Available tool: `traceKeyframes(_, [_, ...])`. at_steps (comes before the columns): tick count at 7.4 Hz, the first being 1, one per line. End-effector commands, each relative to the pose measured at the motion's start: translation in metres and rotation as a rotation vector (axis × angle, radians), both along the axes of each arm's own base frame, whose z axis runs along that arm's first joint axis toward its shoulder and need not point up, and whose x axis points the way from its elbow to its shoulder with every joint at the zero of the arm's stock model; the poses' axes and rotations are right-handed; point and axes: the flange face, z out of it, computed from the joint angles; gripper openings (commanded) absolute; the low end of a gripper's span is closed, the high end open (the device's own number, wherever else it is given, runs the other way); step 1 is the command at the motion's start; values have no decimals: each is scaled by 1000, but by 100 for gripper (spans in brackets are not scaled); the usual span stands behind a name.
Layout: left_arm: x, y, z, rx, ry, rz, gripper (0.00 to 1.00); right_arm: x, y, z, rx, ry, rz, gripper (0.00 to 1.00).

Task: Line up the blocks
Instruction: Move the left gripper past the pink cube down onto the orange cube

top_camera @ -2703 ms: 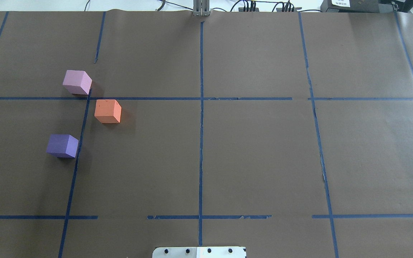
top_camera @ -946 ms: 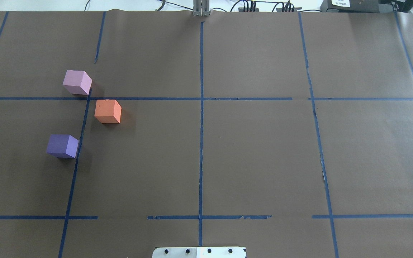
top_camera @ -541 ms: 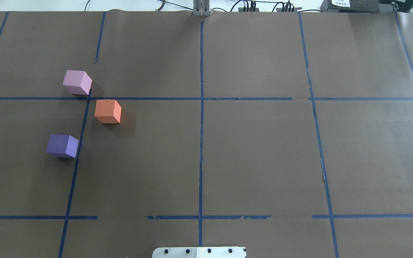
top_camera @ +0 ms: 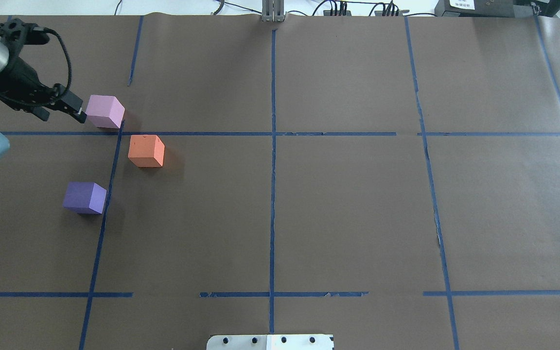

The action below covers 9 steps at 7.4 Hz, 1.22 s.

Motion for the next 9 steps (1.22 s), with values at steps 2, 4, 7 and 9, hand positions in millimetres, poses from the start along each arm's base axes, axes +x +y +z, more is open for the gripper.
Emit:
traceKeyframes(2, [100, 7, -20, -41, -42, 31, 100, 0, 0, 0, 0, 0, 0, 100])
traceKeyframes(4, [117, 6, -25, -111, -46, -4, 100, 0, 0, 0, 0, 0, 0, 100])
traceKeyframes(7, [138, 1, -25, -157, -60, -13, 100, 0, 0, 0, 0, 0, 0, 100])
traceKeyframes(9, [145, -1, -22, -190, -69, -27, 100, 0, 0, 0, 0, 0, 0, 100])
